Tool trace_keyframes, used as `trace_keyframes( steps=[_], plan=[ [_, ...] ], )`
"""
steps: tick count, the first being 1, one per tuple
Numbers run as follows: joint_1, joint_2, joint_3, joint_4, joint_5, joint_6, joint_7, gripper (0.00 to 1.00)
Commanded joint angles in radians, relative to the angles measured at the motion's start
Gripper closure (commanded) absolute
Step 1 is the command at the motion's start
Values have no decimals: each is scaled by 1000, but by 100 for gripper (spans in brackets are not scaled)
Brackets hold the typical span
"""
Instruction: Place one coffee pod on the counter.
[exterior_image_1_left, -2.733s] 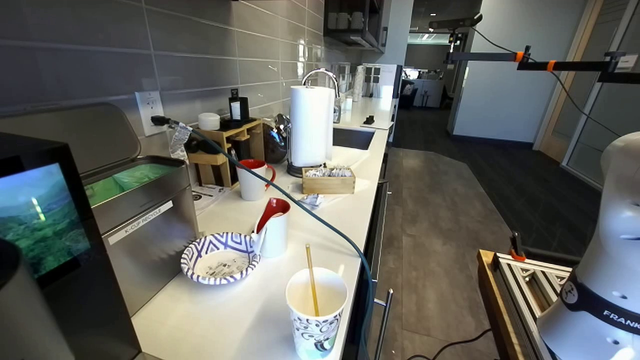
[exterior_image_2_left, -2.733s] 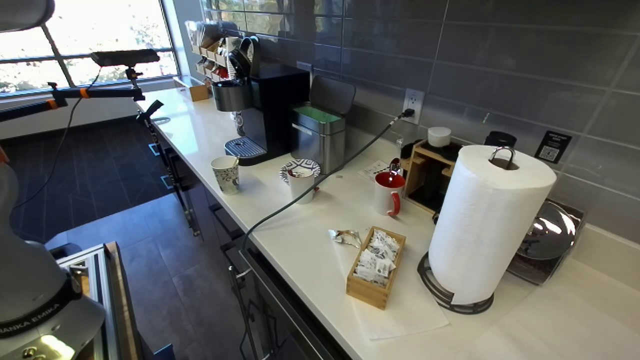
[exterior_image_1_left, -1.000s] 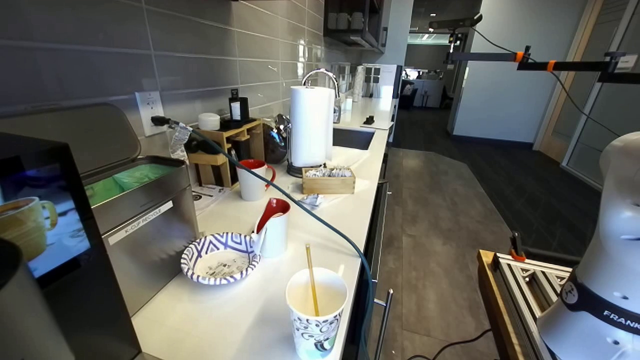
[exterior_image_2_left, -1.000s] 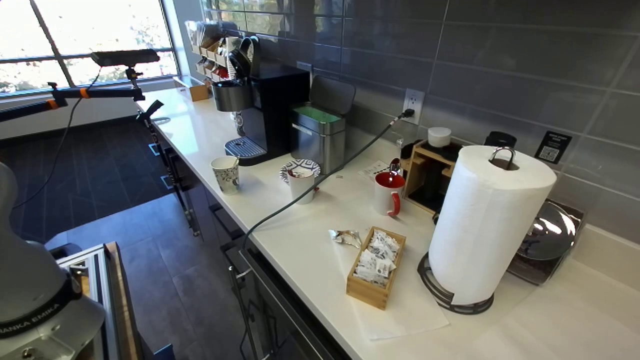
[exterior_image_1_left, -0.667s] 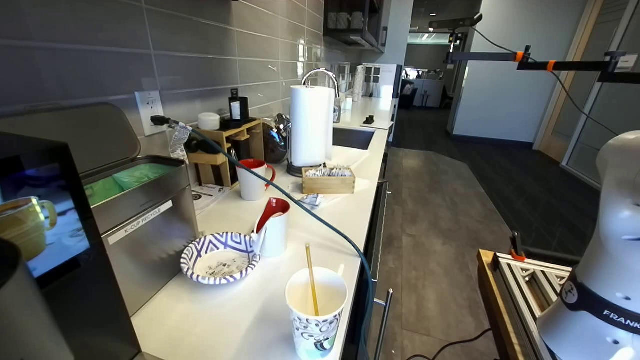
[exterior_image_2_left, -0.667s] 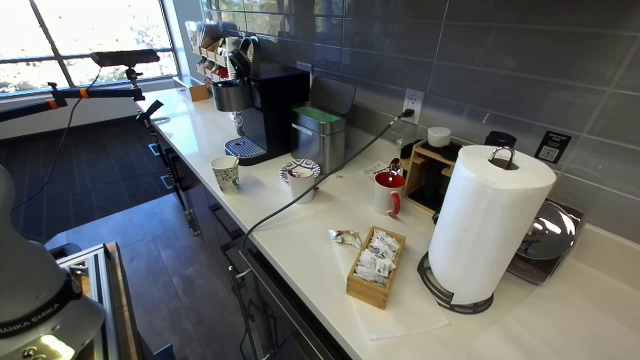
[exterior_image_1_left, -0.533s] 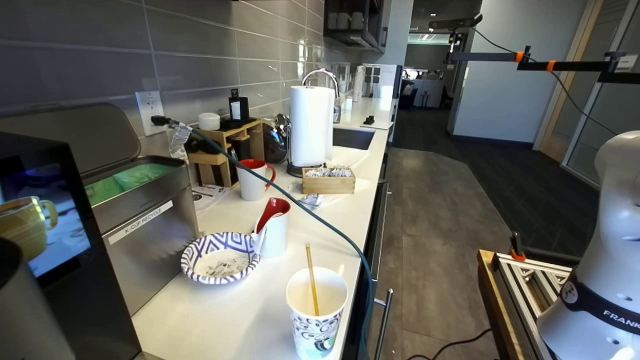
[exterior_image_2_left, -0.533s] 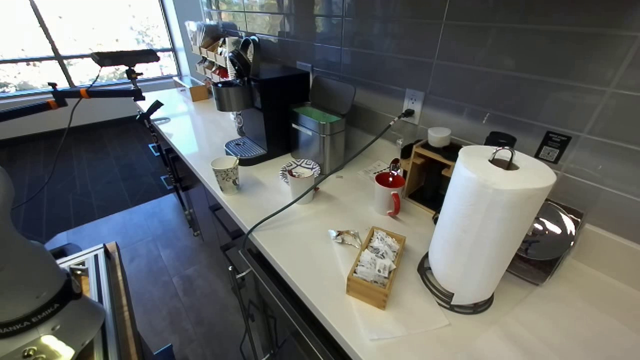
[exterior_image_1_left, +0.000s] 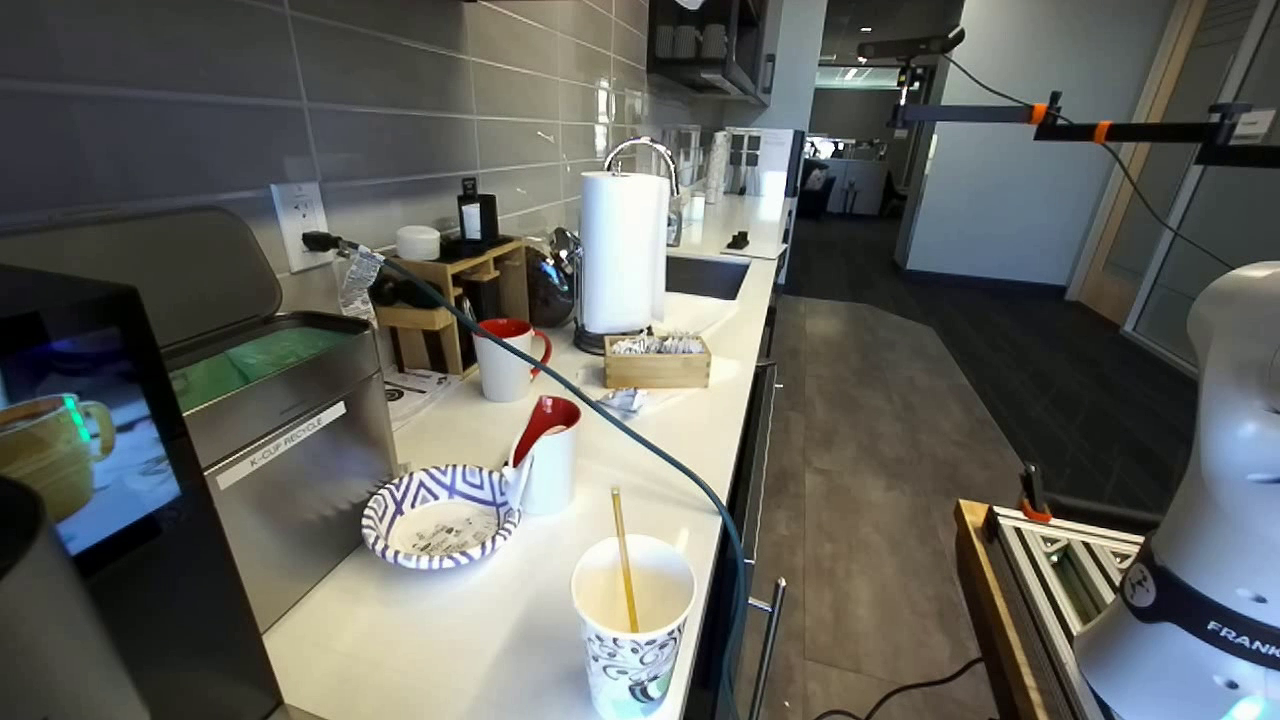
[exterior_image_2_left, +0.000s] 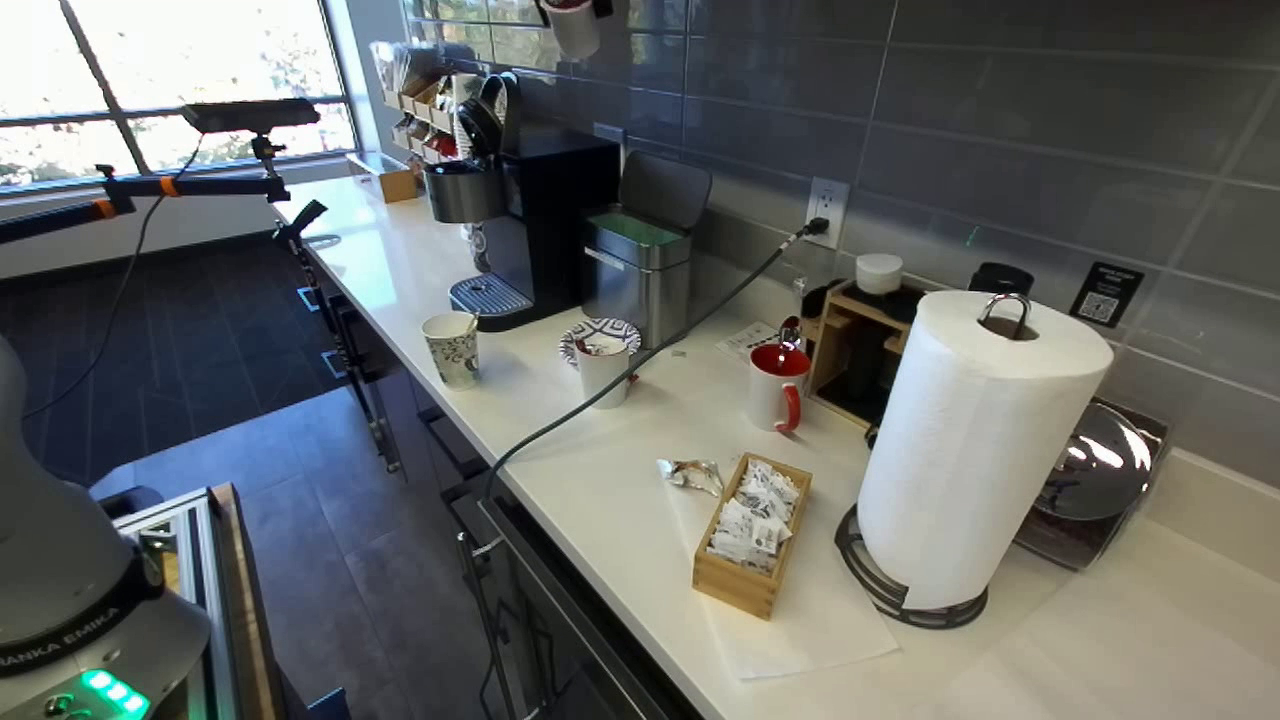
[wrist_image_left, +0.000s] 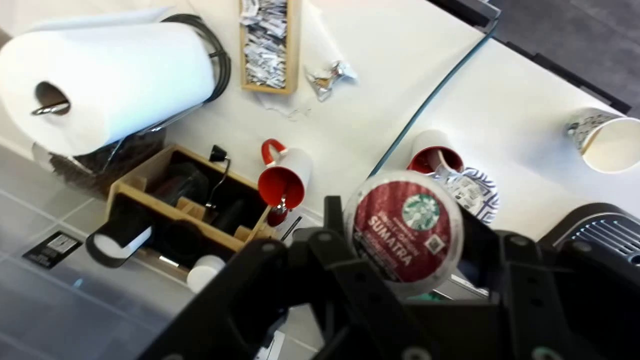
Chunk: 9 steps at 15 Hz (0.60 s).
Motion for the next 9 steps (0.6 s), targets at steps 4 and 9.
trace_keyframes(
  steps=[4, 9],
  plan=[
    [-46, -24, 28, -15, 36, -25, 15, 49],
    [18, -53, 51, -167, 12, 33, 43, 74]
  ],
)
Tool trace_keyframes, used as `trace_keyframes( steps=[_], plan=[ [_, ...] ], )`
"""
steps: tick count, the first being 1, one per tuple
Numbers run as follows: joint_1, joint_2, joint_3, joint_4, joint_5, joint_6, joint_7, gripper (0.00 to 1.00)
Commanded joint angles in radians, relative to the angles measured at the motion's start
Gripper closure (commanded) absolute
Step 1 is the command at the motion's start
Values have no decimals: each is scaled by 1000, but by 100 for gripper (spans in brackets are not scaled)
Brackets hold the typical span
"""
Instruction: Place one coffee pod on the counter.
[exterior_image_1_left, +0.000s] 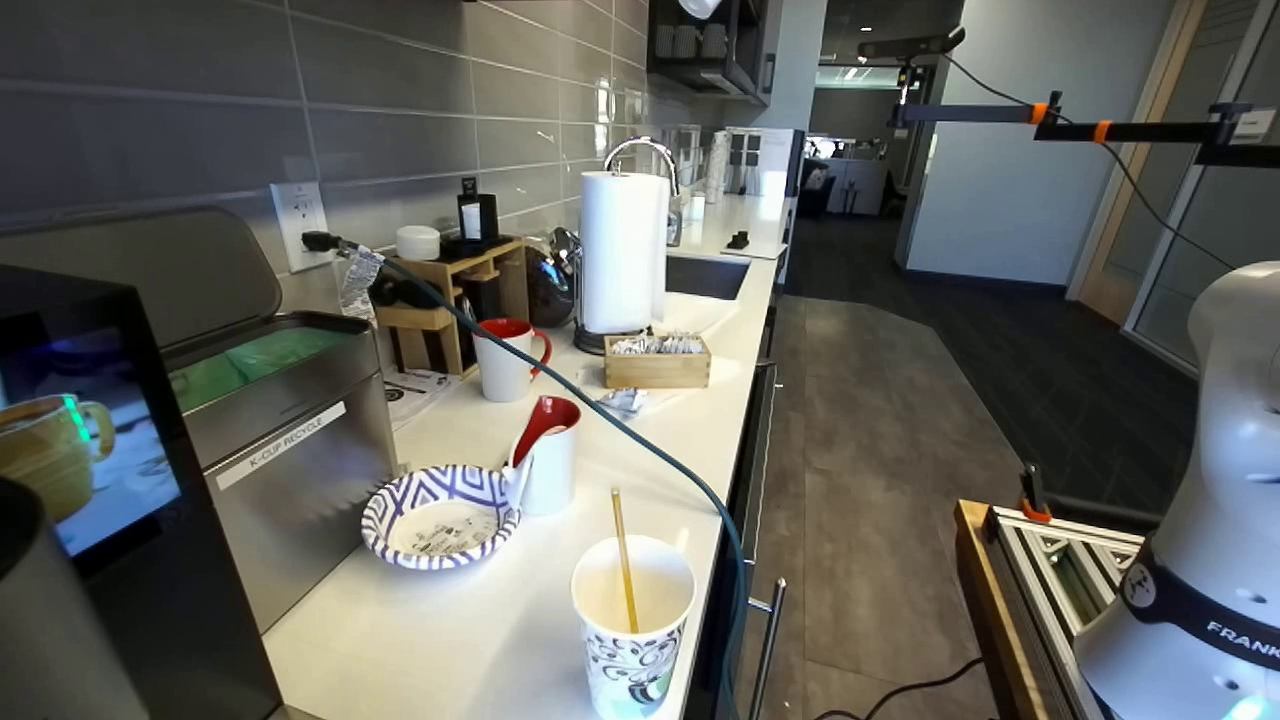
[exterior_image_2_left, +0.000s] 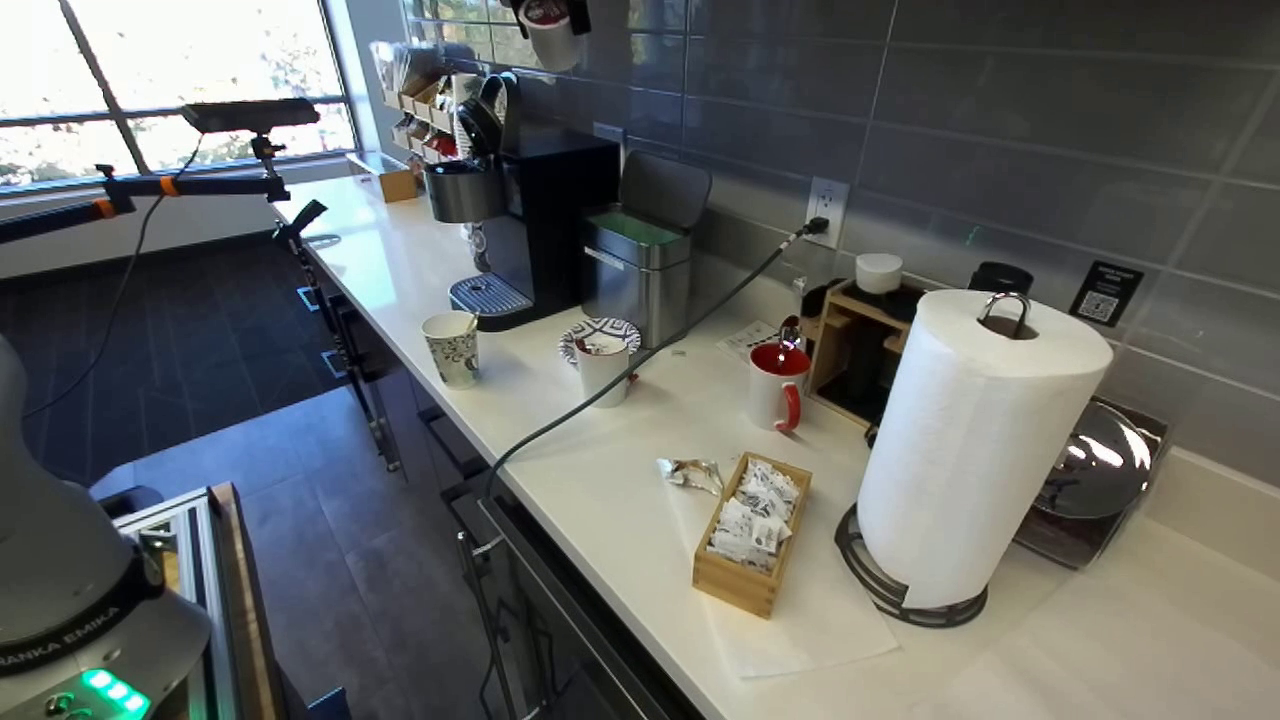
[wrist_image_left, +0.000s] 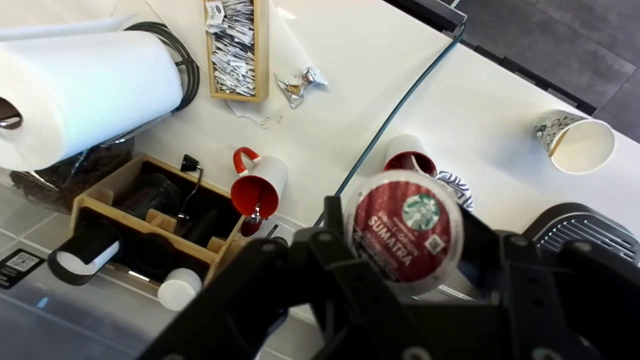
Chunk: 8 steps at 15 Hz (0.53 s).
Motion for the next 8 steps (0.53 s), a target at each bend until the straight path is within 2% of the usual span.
trace_keyframes(
  steps=[1, 2, 8],
  plan=[
    [29, -30, 43, -156, -10, 56, 22, 74],
    [0, -31, 86, -197, -4, 67, 29, 74],
    [-1, -47, 146, -436, 22, 131, 109, 74]
  ],
)
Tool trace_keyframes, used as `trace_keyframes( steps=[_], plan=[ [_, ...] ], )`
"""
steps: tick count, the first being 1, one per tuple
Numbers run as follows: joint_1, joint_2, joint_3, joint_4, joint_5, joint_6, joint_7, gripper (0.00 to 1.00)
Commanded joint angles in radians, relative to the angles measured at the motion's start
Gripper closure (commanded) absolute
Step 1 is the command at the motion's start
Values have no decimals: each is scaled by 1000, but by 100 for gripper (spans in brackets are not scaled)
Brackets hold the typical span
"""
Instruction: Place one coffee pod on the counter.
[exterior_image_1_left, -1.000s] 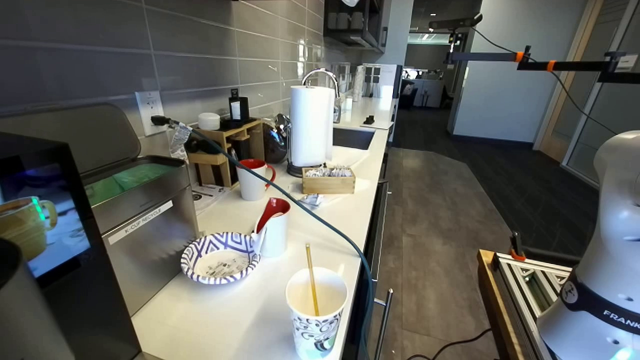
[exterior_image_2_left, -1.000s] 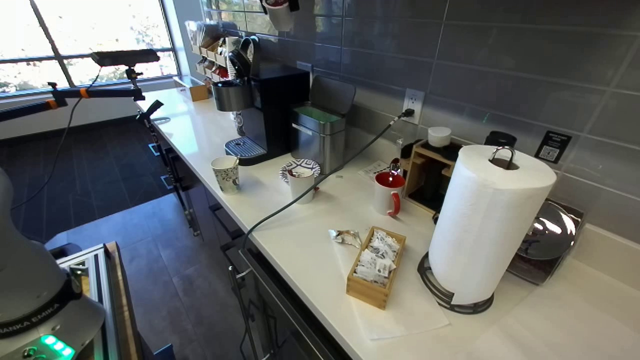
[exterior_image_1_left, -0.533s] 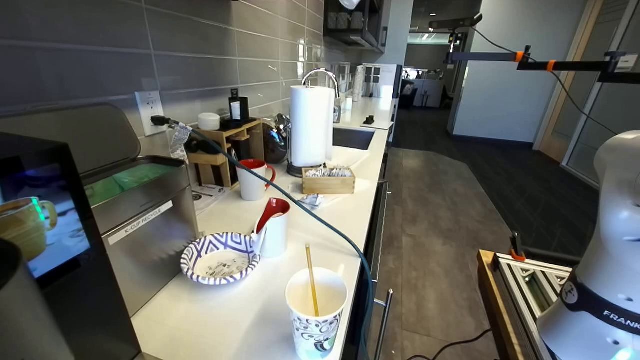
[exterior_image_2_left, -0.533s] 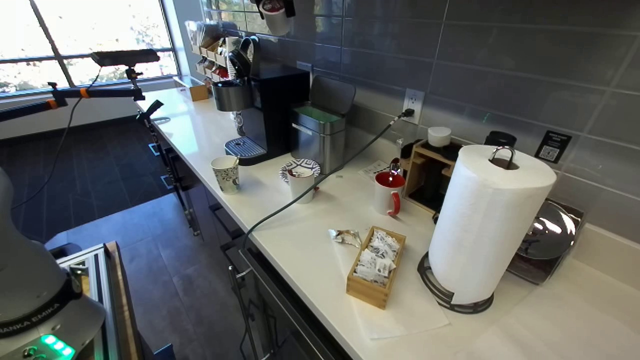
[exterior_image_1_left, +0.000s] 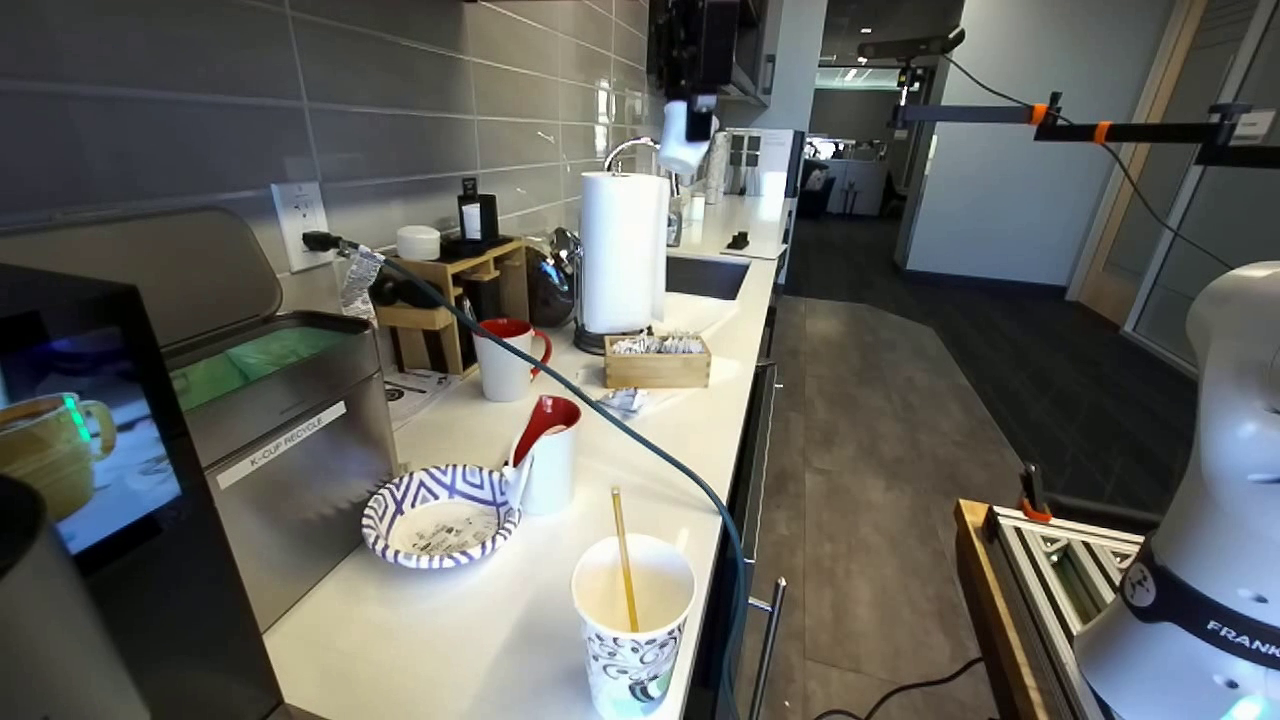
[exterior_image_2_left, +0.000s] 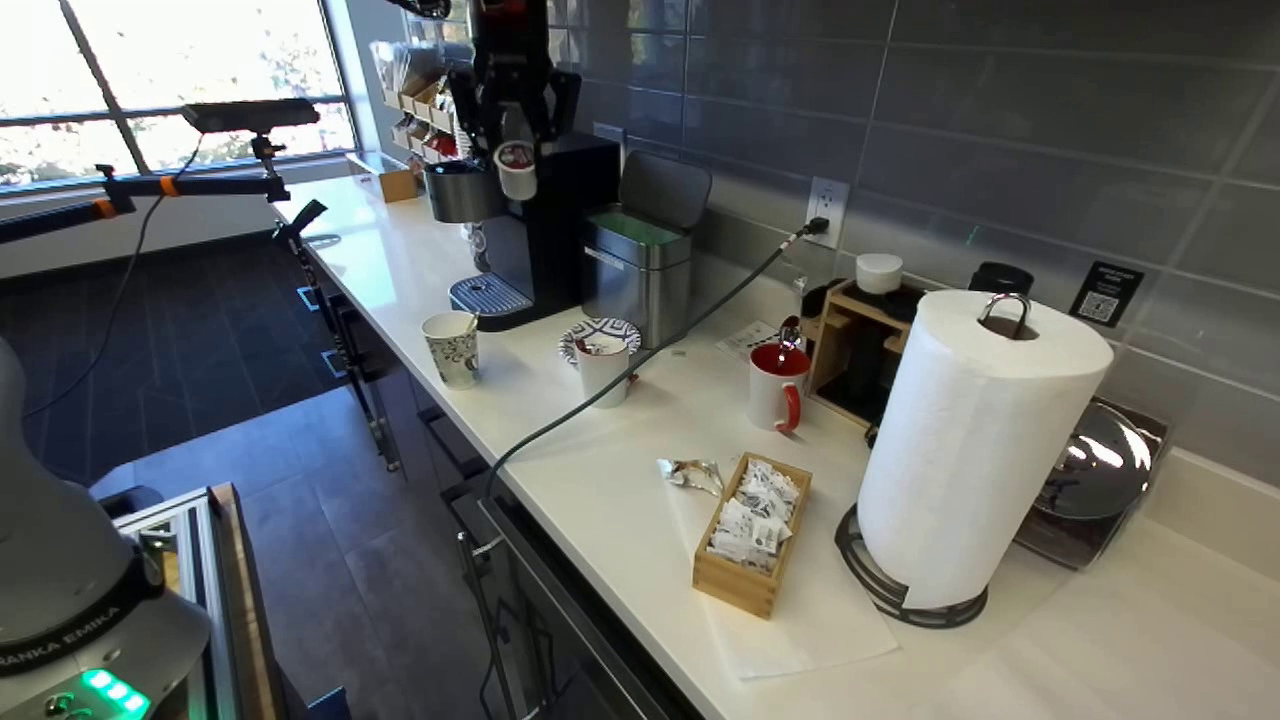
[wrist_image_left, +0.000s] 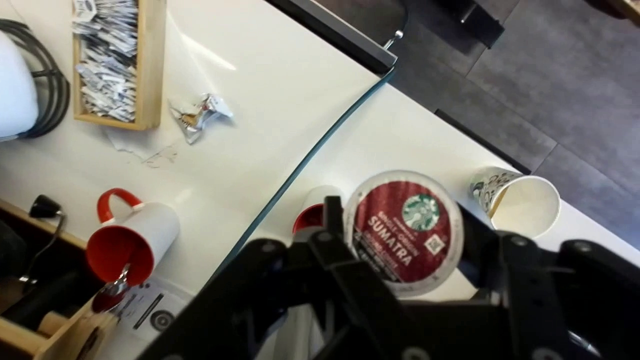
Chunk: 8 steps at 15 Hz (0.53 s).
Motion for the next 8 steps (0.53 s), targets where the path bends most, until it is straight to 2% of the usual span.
trace_keyframes(
  steps=[1, 8],
  plan=[
    [-17, -58, 22, -175, 20, 76, 88, 74],
    [-17, -95, 35, -460, 79, 342, 318, 74]
  ],
)
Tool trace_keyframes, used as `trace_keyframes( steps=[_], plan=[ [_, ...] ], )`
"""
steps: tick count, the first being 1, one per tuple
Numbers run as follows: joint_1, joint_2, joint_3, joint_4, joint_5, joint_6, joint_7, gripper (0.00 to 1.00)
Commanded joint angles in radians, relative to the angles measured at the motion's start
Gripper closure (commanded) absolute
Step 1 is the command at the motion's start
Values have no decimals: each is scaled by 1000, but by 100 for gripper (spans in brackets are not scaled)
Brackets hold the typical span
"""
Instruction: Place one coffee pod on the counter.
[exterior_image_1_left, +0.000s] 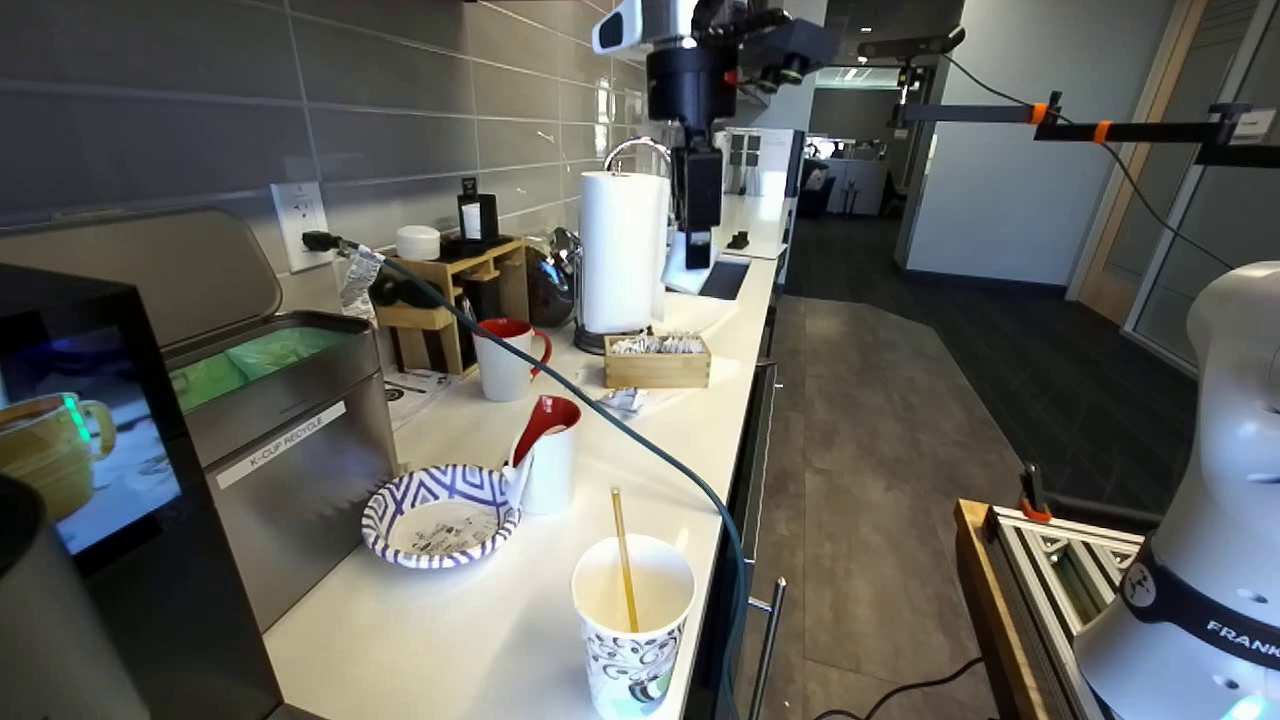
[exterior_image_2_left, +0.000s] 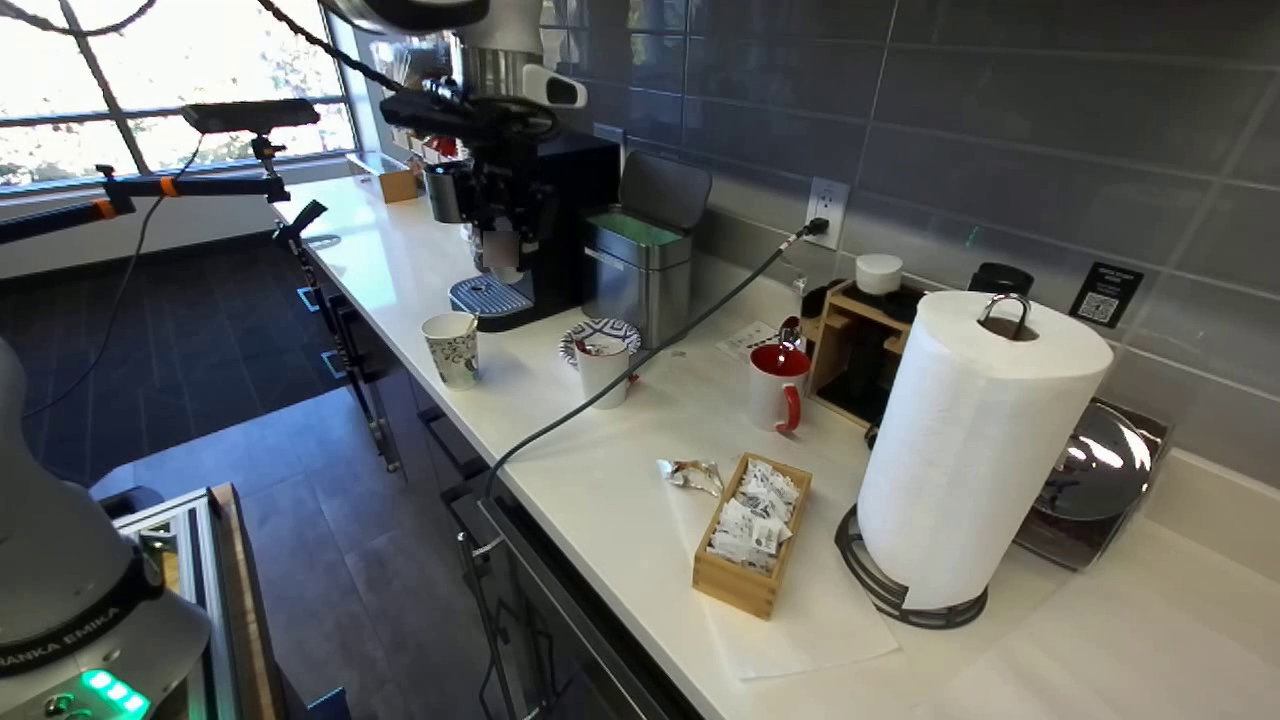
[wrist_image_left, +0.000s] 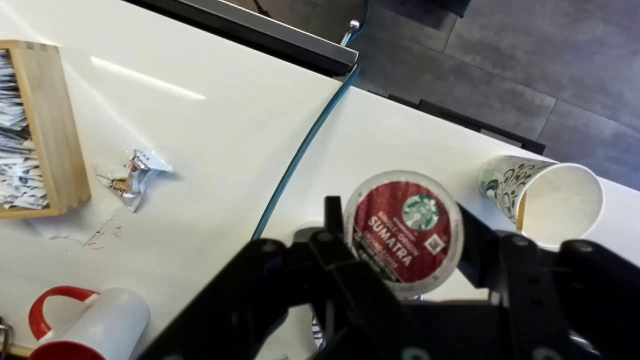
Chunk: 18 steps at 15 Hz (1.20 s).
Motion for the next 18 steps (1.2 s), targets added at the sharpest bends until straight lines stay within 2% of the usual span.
trace_keyframes(
  steps=[1, 2, 3, 8, 9, 13, 16, 18],
  plan=[
    [-11, -45, 23, -165, 23, 113, 100, 74],
    [-8, -36, 26, -171, 24, 121, 103, 74],
    [-10, -7, 21, -108, 11, 80, 69, 49],
    [-10, -11, 27, -144, 12, 100, 89, 49],
    [-10, -13, 27, -144, 12, 100, 89, 74],
    [7, 48, 66, -180, 7, 190, 160, 74],
    [6, 95, 101, -235, -27, 285, 278, 74],
    [4, 136, 118, -256, -71, 302, 365, 74]
  ],
)
